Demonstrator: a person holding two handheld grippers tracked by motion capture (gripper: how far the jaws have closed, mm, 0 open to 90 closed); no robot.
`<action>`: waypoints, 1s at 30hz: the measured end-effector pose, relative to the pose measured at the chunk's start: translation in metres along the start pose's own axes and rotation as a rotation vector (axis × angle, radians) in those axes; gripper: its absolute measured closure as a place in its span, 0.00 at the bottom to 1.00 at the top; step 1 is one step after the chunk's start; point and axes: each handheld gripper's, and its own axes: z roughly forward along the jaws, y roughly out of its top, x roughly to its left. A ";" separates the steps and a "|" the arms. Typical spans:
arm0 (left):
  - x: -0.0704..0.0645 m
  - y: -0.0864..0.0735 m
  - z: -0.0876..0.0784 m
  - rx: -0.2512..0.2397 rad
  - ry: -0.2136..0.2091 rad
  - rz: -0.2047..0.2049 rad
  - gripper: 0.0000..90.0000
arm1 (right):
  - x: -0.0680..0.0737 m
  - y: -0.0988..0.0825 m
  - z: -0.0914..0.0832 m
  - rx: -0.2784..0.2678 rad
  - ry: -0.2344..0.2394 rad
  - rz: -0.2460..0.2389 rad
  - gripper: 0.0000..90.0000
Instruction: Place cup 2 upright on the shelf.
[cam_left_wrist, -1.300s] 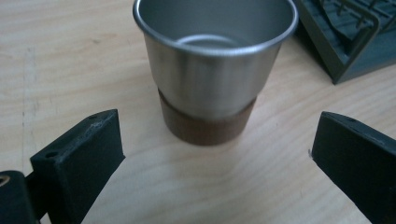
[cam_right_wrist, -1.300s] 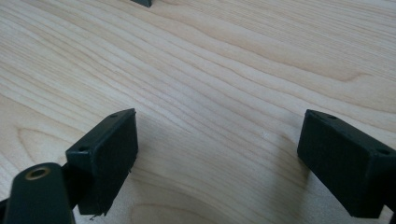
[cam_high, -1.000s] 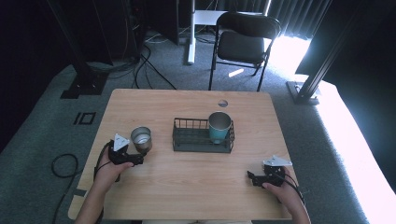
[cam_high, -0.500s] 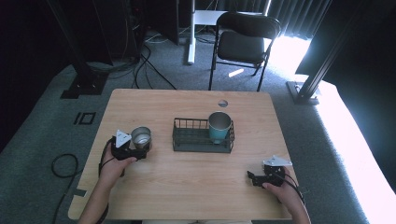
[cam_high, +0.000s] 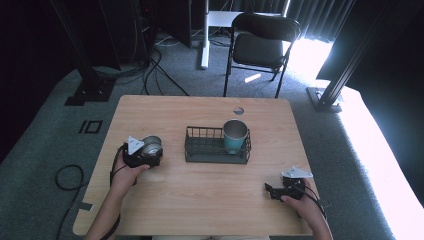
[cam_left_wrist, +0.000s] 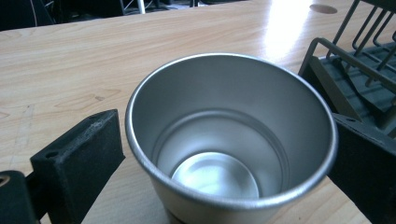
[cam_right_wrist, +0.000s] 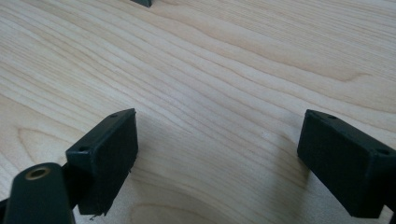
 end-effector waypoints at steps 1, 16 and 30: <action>0.000 0.001 0.001 -0.006 0.003 0.000 0.03 | 0.000 0.000 0.000 0.000 0.000 0.000 0.13; -0.005 0.003 0.012 -0.011 0.012 -0.006 0.15 | 0.000 0.000 0.000 0.000 0.000 0.000 0.13; -0.001 0.011 0.002 -0.020 -0.008 -0.013 0.16 | 0.000 0.000 0.000 0.000 0.000 0.000 0.13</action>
